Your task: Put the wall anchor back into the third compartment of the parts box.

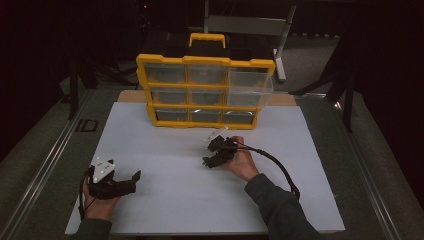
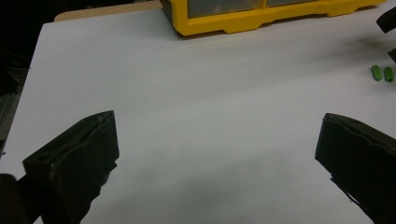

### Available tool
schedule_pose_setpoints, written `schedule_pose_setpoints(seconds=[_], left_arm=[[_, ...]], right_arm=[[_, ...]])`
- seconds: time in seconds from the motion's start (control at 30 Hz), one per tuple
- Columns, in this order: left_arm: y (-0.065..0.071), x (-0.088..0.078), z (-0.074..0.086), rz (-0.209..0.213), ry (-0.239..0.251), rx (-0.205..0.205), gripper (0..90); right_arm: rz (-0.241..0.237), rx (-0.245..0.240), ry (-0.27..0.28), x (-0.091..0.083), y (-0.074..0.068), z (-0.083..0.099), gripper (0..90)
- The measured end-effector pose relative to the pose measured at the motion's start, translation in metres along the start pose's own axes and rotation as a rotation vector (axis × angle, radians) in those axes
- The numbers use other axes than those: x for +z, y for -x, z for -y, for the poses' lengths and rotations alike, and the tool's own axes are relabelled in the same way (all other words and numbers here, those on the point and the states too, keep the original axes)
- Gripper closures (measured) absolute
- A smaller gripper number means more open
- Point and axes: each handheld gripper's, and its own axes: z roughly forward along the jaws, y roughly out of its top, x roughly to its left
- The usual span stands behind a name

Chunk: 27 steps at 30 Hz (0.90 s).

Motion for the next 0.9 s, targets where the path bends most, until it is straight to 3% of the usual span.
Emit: schedule_pose_setpoints(seconds=[0.9], left_arm=[[0.000,0.000,0.000,0.000,0.000,0.000,0.1]], right_arm=[[-0.016,0.011,-0.041,0.014,-0.004,0.000,28.0]])
